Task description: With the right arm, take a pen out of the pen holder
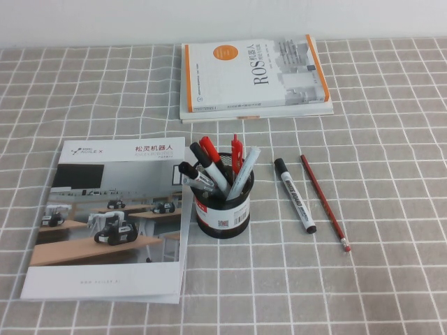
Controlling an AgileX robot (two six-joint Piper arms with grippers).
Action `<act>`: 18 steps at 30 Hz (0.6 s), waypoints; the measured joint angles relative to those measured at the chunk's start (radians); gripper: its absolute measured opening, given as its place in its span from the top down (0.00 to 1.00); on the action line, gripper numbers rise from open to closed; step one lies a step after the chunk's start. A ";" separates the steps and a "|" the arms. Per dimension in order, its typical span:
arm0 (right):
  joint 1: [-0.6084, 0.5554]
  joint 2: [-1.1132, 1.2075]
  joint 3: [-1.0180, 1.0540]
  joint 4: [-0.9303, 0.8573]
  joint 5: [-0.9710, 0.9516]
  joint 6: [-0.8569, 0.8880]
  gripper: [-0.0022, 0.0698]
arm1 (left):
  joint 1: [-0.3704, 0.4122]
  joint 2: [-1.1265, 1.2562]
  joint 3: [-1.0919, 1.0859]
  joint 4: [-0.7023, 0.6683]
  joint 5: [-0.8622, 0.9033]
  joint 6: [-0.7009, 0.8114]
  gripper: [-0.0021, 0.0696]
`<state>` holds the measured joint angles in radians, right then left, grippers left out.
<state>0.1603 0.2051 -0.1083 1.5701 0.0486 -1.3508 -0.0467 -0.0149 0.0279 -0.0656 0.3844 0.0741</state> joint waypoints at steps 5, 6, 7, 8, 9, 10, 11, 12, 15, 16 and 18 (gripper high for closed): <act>-0.007 -0.182 0.115 0.011 -0.063 -0.001 0.99 | 0.000 0.000 0.000 0.000 0.000 0.000 0.98; -0.009 -0.201 0.125 0.011 -0.068 -0.001 0.99 | 0.000 0.000 0.000 0.000 0.000 0.000 0.98; -0.009 -0.209 0.130 0.011 -0.072 -0.001 0.99 | 0.000 0.000 0.000 0.000 0.000 0.000 0.98; -0.009 -0.211 0.132 0.013 -0.077 -0.003 0.99 | 0.000 0.000 0.000 0.000 0.000 0.000 0.98; -0.009 -0.213 0.135 0.016 -0.079 -0.003 0.99 | 0.000 0.000 0.000 0.000 0.000 0.000 0.98; -0.009 -0.213 0.135 0.020 -0.081 -0.003 0.99 | 0.000 0.000 0.000 0.000 0.000 0.000 0.98; -0.009 -0.213 0.135 0.020 -0.083 -0.003 0.99 | 0.000 0.000 0.000 0.000 0.000 0.000 0.98; -0.009 -0.213 0.135 0.022 -0.085 -0.003 0.99 | 0.000 0.000 0.000 0.000 0.000 0.000 0.98; -0.009 -0.213 0.135 0.037 -0.087 -0.003 0.99 | 0.000 0.000 0.000 0.000 0.000 0.000 0.98; -0.009 -0.213 0.135 0.046 -0.087 -0.003 0.99 | 0.000 0.000 0.000 0.000 0.000 0.000 0.98; -0.009 -0.213 0.135 0.056 -0.091 -0.003 0.99 | 0.000 0.000 0.000 0.000 0.000 0.000 0.98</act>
<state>0.1516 -0.0078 0.0270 1.6264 -0.0429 -1.3540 -0.0467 -0.0149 0.0279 -0.0656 0.3844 0.0741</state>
